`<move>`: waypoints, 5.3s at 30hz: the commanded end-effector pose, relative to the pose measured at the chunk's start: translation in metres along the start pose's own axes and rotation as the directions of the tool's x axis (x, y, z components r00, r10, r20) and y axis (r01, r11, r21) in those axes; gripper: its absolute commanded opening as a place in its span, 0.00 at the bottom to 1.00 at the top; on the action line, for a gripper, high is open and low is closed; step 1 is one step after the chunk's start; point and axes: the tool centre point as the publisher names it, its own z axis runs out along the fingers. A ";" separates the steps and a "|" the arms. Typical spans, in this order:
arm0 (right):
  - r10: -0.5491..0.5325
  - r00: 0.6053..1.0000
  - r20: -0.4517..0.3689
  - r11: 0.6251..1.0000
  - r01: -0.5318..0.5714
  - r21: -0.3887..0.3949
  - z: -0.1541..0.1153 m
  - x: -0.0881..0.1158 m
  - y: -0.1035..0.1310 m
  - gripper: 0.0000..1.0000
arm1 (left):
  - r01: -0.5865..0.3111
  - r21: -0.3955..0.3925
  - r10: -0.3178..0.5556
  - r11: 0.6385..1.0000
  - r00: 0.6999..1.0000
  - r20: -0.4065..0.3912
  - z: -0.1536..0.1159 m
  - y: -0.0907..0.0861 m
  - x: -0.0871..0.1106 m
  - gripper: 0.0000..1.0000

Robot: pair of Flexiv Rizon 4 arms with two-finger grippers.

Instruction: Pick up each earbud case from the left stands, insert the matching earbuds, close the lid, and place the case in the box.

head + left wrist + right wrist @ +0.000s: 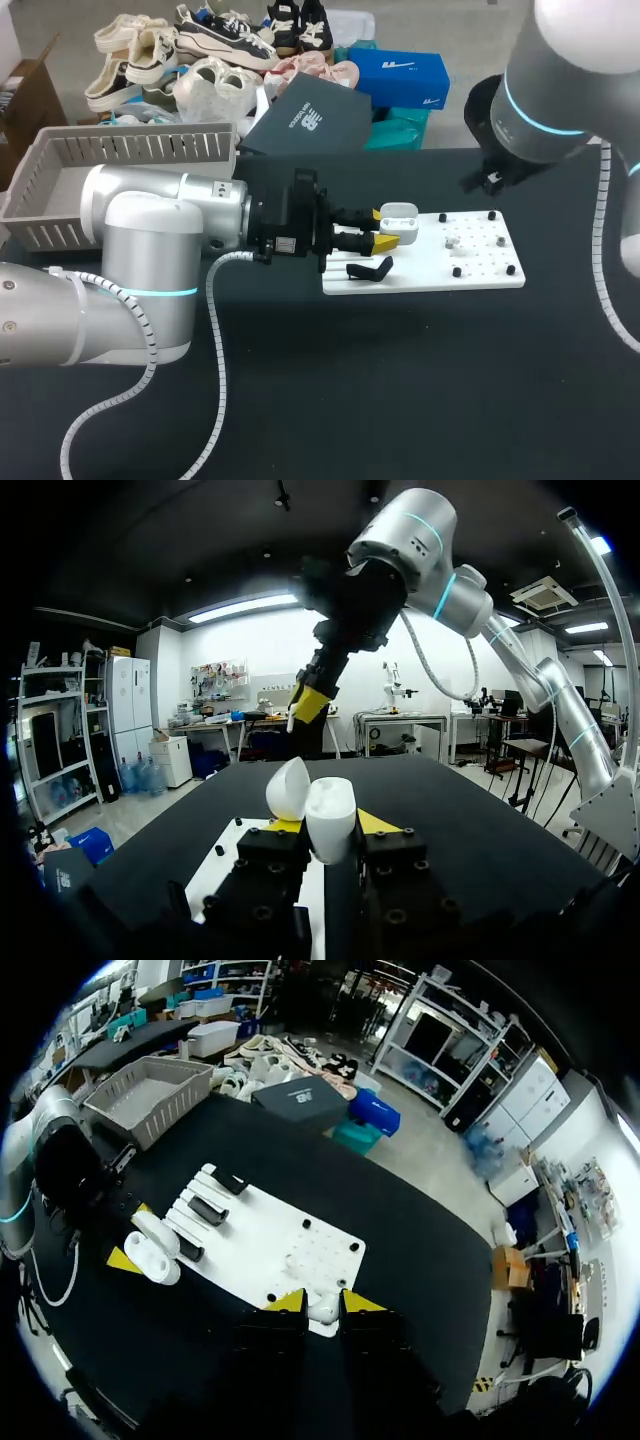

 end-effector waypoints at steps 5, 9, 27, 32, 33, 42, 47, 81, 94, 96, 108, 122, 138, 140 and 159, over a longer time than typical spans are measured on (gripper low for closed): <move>-0.110 0.991 0.081 0.991 0.116 -0.072 -0.078 0.016 0.028 0.00 | -0.001 -0.003 0.001 1.000 1.000 0.002 0.000 0.000 0.001 0.00; -0.143 0.989 0.030 0.987 0.145 -0.069 -0.083 0.006 0.041 0.00 | -0.001 -0.003 0.001 1.000 1.000 0.002 0.000 0.000 0.001 0.00; -0.170 0.984 -0.060 0.978 0.161 -0.133 -0.072 -0.003 0.088 0.00 | -0.001 -0.003 0.001 1.000 1.000 0.002 0.000 0.000 0.001 0.00; -0.170 0.984 -0.060 0.978 0.161 -0.133 -0.072 -0.003 0.088 0.00 | -0.001 -0.003 0.001 1.000 1.000 0.002 0.000 0.000 0.001 0.00; -0.170 0.984 -0.060 0.978 0.161 -0.133 -0.072 -0.003 0.088 0.00 | -0.001 -0.003 0.001 1.000 1.000 0.002 0.000 0.000 0.001 0.00; -0.170 0.984 -0.060 0.978 0.161 -0.133 -0.072 -0.003 0.088 0.00 | -0.001 -0.003 0.001 1.000 1.000 0.002 0.000 0.000 0.001 0.00; -0.100 0.990 -0.103 0.985 0.085 -0.147 -0.078 -0.007 0.093 0.00 | -0.001 -0.003 0.001 1.000 1.000 0.002 0.000 0.000 0.001 0.00; 0.314 0.924 -0.217 0.949 -0.306 0.071 -0.071 -0.002 0.099 0.00 | -0.001 -0.003 0.001 1.000 1.000 0.002 0.000 0.000 0.001 0.00; 0.563 0.762 -0.320 0.827 -0.520 0.214 -0.055 -0.014 0.106 0.00 | -0.001 -0.003 0.001 1.000 1.000 0.002 0.000 0.000 0.001 0.00; 0.573 0.755 -0.320 0.820 -0.528 0.221 -0.055 -0.014 0.108 0.00 | -0.001 -0.003 0.001 1.000 1.000 0.002 0.000 0.000 0.001 0.00; 0.593 0.744 -0.308 0.805 -0.552 0.216 -0.054 -0.011 0.110 0.00 | -0.001 -0.003 0.001 1.000 1.000 0.002 0.000 0.000 0.001 0.00; 0.658 0.664 -0.354 0.752 -0.565 0.339 -0.048 -0.016 0.117 0.00 | -0.001 -0.003 0.001 1.000 1.000 0.002 0.000 0.000 0.001 0.00; 0.753 0.566 -0.336 0.658 -0.665 0.355 -0.035 -0.022 0.110 0.00 | -0.001 -0.003 0.001 1.000 1.000 0.002 0.000 0.000 0.001 0.00; 0.752 0.566 -0.337 0.658 -0.665 0.354 -0.034 -0.022 0.110 0.00 | -0.001 -0.003 0.001 1.000 1.000 0.002 0.000 0.000 0.001 0.00; 0.737 0.578 -0.351 0.675 -0.657 0.336 -0.022 -0.026 0.119 0.00 | -0.001 -0.003 0.001 1.000 1.000 0.002 0.000 0.000 0.001 0.00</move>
